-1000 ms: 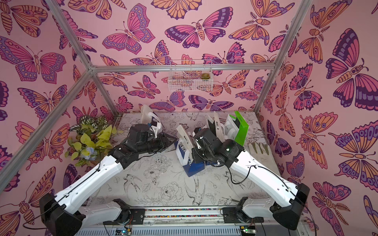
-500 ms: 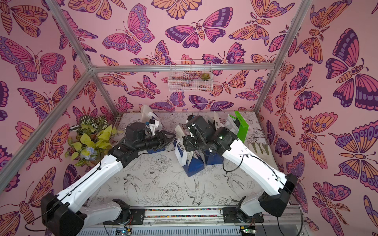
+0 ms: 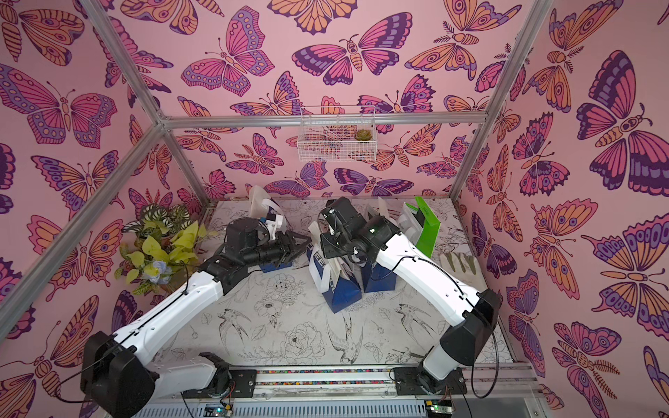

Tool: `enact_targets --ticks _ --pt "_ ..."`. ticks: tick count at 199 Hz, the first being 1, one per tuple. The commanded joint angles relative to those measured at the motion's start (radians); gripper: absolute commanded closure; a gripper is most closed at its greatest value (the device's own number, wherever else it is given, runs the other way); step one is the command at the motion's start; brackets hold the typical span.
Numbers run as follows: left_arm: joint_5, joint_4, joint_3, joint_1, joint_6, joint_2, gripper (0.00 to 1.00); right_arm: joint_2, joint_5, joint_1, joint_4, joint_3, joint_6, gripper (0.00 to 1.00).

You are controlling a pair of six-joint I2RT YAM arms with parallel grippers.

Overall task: Open the takeout bag
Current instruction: Move the takeout bag to the center of the board.

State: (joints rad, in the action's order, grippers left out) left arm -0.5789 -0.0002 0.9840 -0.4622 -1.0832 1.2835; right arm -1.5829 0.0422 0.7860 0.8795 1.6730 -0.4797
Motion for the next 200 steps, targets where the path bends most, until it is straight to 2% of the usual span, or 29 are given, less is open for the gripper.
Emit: enact_targets --ticks 1,21,60,86,129,181,200 --pt "-0.047 0.163 -0.041 0.007 -0.029 0.05 0.49 0.043 -0.065 -0.031 -0.037 -0.053 -0.015 0.97" --pt "-0.053 0.273 -0.072 0.007 -0.064 0.071 0.49 0.069 -0.126 -0.056 -0.079 -0.108 -0.025 1.0" --pt "-0.042 0.306 -0.083 0.007 -0.026 0.08 0.5 0.109 -0.263 -0.103 -0.144 -0.15 -0.043 1.0" --pt "-0.057 0.374 -0.093 0.004 -0.047 0.094 0.5 0.098 -0.34 -0.106 -0.15 -0.145 -0.032 1.0" --pt "-0.073 0.426 -0.089 -0.005 -0.058 0.134 0.53 0.09 -0.377 -0.112 -0.16 -0.161 -0.035 1.0" --pt "-0.073 0.48 -0.084 -0.01 -0.079 0.135 0.66 0.089 -0.38 -0.116 -0.151 -0.162 -0.036 1.0" --pt "-0.072 0.502 -0.085 -0.01 -0.094 0.13 0.68 0.091 -0.366 -0.117 -0.141 -0.157 -0.035 1.0"
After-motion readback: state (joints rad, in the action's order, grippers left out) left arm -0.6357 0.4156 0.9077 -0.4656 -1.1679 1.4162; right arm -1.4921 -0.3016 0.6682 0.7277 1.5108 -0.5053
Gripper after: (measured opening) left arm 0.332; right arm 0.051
